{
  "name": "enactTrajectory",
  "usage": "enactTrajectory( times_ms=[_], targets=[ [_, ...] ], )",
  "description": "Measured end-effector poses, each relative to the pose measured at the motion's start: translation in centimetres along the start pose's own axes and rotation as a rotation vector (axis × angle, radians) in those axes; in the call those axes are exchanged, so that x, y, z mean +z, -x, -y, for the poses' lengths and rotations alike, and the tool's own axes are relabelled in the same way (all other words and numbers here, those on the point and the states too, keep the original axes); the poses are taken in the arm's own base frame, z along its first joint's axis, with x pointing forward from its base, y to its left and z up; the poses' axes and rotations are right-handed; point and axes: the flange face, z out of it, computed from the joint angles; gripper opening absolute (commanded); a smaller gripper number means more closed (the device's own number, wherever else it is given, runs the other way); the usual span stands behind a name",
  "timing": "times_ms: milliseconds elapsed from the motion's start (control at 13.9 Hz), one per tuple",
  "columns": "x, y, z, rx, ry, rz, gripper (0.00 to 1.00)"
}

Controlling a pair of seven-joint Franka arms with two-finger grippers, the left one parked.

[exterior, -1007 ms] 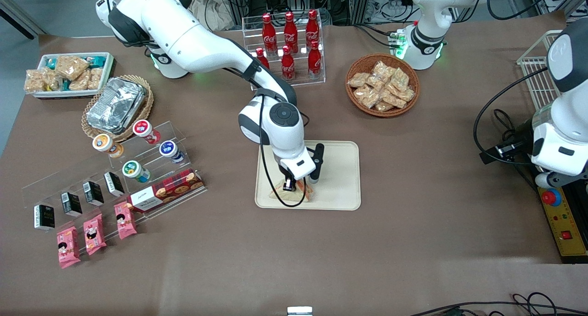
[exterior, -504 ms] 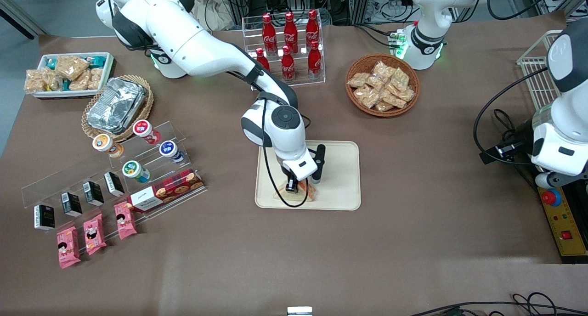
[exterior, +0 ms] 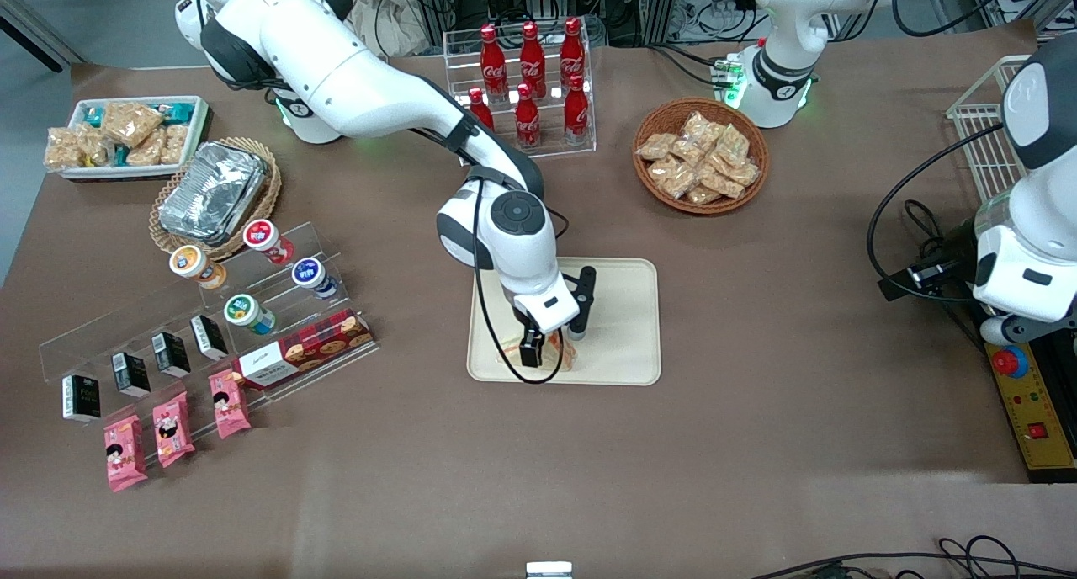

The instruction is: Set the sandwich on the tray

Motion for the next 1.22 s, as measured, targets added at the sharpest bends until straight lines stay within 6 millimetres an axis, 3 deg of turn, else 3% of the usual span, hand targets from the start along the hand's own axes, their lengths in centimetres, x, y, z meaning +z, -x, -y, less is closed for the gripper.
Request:
enactTrajectory(
  times_ms=[432,863,1223],
  targets=[
    [-11.9,5.6,-4.8,0.18,-0.126,0.092,1.0],
    [-21.3,17.3,-12.1,0.41,-0.185,0.117,1.0],
    [-26.0,27.1,-17.1,0.594,-0.19,0.122,1.0]
  ],
)
